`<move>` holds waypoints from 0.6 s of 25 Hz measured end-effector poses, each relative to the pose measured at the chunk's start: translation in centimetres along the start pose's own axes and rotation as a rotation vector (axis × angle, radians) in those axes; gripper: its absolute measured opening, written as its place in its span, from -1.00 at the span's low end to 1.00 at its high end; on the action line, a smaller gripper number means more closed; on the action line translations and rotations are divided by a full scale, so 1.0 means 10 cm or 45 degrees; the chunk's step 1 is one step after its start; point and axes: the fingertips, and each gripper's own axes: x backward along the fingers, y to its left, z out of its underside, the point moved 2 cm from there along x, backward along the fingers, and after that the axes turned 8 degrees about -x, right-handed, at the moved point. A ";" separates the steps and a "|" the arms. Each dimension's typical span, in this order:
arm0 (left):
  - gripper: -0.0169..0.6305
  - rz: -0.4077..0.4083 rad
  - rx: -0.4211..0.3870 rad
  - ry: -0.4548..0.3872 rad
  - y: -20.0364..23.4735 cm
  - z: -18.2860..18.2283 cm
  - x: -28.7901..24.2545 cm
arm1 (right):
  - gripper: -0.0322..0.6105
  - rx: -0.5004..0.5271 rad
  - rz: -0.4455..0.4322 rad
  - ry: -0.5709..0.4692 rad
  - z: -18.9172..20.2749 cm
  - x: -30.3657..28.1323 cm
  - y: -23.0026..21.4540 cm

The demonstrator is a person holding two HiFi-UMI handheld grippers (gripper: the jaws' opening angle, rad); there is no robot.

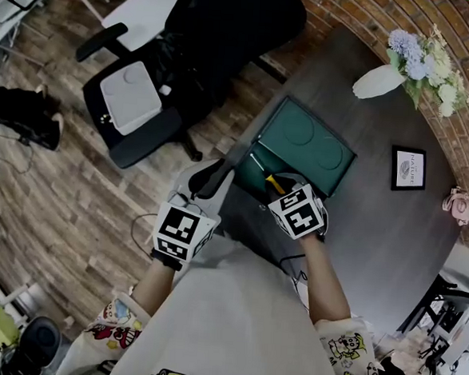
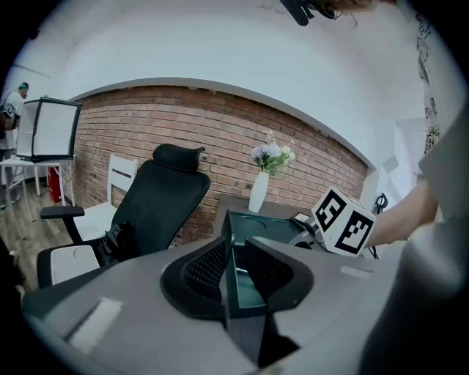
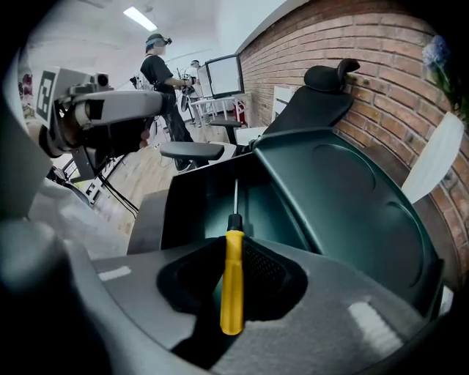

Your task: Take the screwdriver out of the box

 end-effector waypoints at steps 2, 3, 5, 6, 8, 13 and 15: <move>-0.71 0.001 -0.005 -0.002 0.00 -0.02 0.00 | -0.67 -0.004 0.005 -0.014 -0.01 0.04 0.00; -0.71 0.001 -0.008 -0.004 0.01 -0.03 0.00 | -0.67 -0.006 0.008 -0.022 -0.02 0.06 0.01; -0.71 0.002 -0.015 -0.010 0.01 -0.05 0.01 | -0.67 -0.010 0.015 -0.041 -0.04 0.11 0.01; -0.71 0.002 -0.019 -0.013 0.01 -0.07 0.01 | -0.67 -0.012 0.020 -0.053 -0.06 0.13 0.01; -0.71 0.004 -0.029 -0.019 0.01 -0.10 0.01 | -0.67 -0.020 0.029 -0.076 -0.08 0.18 0.00; -0.71 0.018 -0.054 -0.041 -0.01 -0.18 0.02 | -0.67 -0.050 0.053 -0.137 -0.13 0.33 0.00; -0.71 0.021 -0.065 -0.047 -0.01 -0.20 0.03 | -0.67 -0.064 0.063 -0.163 -0.14 0.38 0.00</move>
